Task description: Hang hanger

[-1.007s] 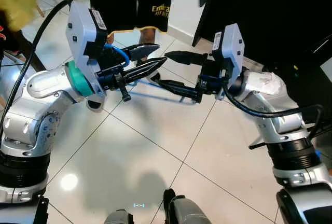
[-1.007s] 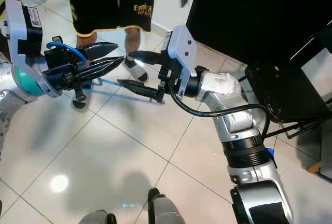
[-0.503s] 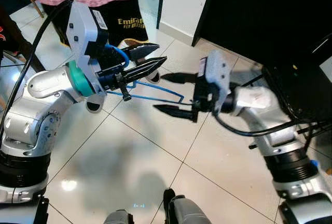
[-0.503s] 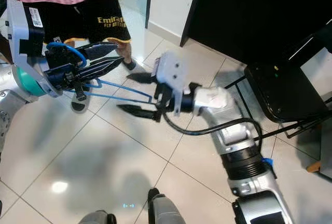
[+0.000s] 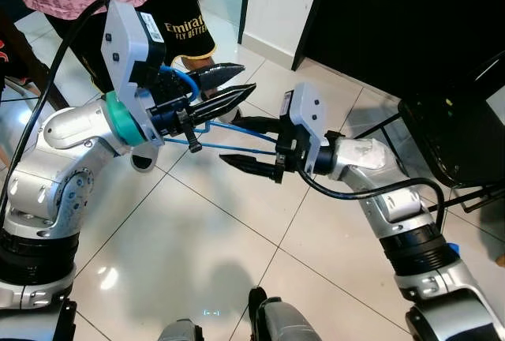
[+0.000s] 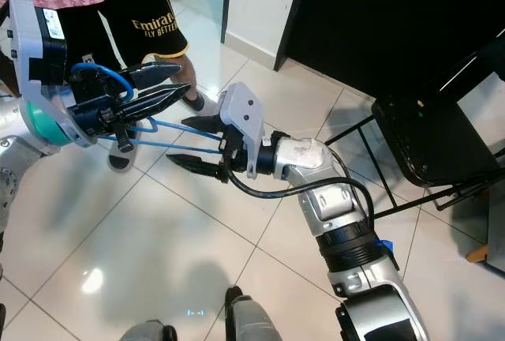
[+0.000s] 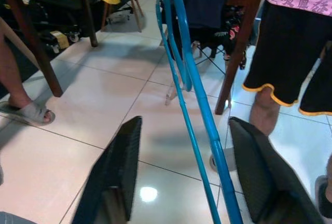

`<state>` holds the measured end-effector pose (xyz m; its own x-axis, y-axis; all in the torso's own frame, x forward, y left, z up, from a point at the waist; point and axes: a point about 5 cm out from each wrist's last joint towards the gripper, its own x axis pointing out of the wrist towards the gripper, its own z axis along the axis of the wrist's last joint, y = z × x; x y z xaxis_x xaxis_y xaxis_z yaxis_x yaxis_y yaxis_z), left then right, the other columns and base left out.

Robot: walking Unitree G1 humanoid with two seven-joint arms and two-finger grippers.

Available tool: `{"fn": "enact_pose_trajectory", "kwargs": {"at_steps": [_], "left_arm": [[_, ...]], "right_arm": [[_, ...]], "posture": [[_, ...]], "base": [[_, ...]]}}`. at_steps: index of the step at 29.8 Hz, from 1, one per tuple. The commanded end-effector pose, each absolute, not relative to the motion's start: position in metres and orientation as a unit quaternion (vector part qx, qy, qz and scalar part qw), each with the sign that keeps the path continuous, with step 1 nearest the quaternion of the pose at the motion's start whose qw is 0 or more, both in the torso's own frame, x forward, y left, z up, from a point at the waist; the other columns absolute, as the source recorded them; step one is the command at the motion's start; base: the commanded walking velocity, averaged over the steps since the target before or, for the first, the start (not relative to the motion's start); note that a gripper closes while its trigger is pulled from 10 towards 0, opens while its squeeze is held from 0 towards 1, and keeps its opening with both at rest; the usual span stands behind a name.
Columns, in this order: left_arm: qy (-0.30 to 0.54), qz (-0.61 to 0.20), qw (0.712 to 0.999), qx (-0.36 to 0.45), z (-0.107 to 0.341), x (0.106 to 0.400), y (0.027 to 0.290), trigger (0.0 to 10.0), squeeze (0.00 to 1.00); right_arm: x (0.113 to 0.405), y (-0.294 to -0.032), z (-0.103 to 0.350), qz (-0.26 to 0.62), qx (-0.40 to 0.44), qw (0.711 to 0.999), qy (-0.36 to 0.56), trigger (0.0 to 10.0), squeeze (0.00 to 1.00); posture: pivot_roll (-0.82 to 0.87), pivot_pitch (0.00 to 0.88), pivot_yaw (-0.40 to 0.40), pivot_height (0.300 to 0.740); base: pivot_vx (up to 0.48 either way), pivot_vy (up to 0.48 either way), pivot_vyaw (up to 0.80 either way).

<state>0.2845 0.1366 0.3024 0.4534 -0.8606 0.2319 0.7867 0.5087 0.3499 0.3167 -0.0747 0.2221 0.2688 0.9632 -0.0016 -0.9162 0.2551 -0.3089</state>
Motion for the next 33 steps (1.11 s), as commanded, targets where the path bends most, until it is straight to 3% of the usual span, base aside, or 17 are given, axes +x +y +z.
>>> {"fn": "enact_pose_trajectory", "kwargs": {"at_steps": [1,27,28,33], "left_arm": [[-0.194,-0.494,0.842,0.098,0.304,0.282,0.134,10.0,0.0],[-0.164,-0.48,0.854,0.117,0.286,0.287,0.141,10.0,0.0],[-0.157,-0.49,0.849,0.116,0.284,0.285,0.14,10.0,1.0],[-0.137,-0.526,0.83,0.123,0.278,0.277,0.141,10.0,1.0]], "right_arm": [[0.318,-0.079,0.223,0.596,-0.118,0.788,-0.095,0.0,0.0],[0.313,-0.092,0.234,0.623,-0.113,0.768,-0.093,0.0,0.0],[0.313,-0.091,0.234,0.624,-0.113,0.768,-0.092,0.0,0.0],[0.313,-0.091,0.235,0.625,-0.114,0.767,-0.093,0.0,0.0]], "posture": [[0.04,0.158,-0.015,0.74],[0.03,0.138,-0.013,0.74],[0.03,0.137,-0.013,0.74],[0.03,0.134,-0.012,0.74]], "base": [[0.0,0.0,0.0],[0.0,0.0,0.0],[0.0,0.0,0.0],[0.0,0.0,0.0]]}}
